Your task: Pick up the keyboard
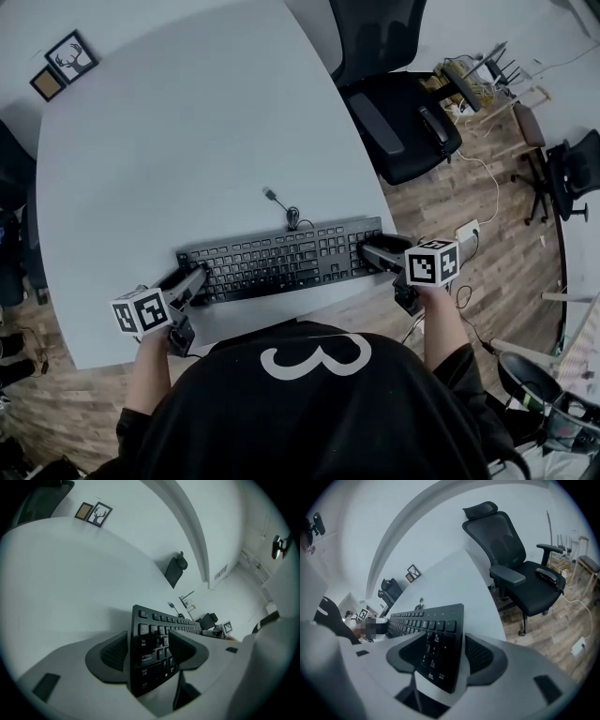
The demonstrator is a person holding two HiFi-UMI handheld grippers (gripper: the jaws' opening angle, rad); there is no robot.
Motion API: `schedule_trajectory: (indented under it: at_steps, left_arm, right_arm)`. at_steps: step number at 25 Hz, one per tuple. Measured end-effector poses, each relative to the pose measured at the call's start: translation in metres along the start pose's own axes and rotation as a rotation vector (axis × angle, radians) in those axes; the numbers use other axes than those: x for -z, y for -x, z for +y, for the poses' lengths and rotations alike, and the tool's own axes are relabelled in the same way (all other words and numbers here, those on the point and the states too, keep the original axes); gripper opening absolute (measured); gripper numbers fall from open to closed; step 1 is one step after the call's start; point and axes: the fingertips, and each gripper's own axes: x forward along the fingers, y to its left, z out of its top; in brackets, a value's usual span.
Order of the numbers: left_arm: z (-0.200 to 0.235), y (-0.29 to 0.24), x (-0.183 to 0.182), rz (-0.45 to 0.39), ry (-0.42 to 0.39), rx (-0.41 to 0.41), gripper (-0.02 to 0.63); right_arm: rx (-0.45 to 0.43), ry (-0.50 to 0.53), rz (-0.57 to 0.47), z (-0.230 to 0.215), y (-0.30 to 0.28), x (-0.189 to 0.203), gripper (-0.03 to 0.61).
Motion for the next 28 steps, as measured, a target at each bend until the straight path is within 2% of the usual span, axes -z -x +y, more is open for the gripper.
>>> schedule_trajectory:
  at_steps: [6, 10, 13, 15, 28]
  left_arm:
    - [-0.0013, -0.0017, -0.0011, 0.022, -0.006, 0.018, 0.267]
    - [-0.0059, -0.0041, 0.0, 0.025, -0.032, 0.013, 0.265]
    - [-0.0052, -0.0042, 0.0004, 0.014, -0.022, 0.006, 0.265]
    - [-0.0038, -0.0043, 0.0007, 0.011, -0.018, -0.004, 0.244]
    - [-0.0036, -0.0041, -0.0012, 0.012, -0.027, -0.036, 0.222]
  right_arm:
    - [-0.006, 0.002, 0.034, 0.0042, -0.0039, -0.0007, 0.256]
    - [0.022, 0.018, 0.046, 0.0055, -0.0046, -0.0005, 0.256]
    - [0.046, 0.007, 0.043, 0.0048, -0.005, -0.0007, 0.256]
    - [0.058, 0.003, 0.051, 0.0043, -0.0051, -0.0005, 0.256]
    - [0.048, 0.018, 0.116, 0.0037, -0.0046, -0.0007, 0.258]
